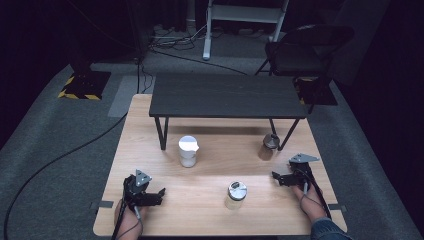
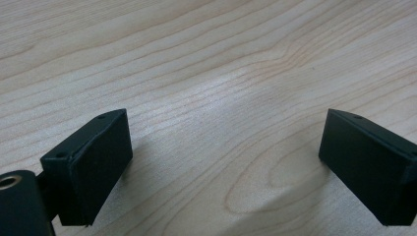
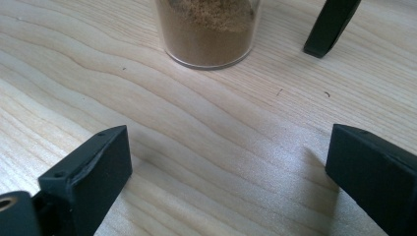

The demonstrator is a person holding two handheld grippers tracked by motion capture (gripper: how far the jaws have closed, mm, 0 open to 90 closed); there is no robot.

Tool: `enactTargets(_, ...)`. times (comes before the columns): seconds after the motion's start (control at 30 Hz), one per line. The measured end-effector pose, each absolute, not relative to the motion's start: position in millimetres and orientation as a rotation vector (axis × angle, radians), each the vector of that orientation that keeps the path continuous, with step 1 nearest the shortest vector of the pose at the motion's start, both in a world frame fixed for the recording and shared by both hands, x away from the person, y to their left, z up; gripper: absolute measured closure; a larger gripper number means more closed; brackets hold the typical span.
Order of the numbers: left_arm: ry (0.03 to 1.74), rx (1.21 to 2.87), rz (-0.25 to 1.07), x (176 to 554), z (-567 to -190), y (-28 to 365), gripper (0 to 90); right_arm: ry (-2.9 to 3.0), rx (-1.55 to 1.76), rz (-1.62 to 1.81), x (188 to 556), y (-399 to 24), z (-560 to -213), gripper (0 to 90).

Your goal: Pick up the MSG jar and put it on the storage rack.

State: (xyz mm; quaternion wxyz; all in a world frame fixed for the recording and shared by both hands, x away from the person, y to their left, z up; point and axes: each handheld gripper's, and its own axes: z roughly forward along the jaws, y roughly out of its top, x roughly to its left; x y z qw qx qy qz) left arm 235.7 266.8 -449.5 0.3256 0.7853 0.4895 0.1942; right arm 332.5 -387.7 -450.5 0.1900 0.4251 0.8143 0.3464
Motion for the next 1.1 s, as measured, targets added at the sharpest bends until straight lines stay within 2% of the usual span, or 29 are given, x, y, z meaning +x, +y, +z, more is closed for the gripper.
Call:
enactTargets(0.4, 1.283, 2.060, 0.510, 237, -449, 268, 5.9, 2.288, 1.196, 0.974, 333, -388, -451, 3.1)
enactTargets(0.63, 1.243, 1.952, 0.552, 225, -447, 276, 7.2, 2.288, 1.198, 0.973, 333, -387, -451, 2.9)
enactTargets(1.1, 1.045, 1.768, 0.677, 204, -435, 283, 7.2, 2.287, 1.200, 0.971, 333, -387, -450, 2.4)
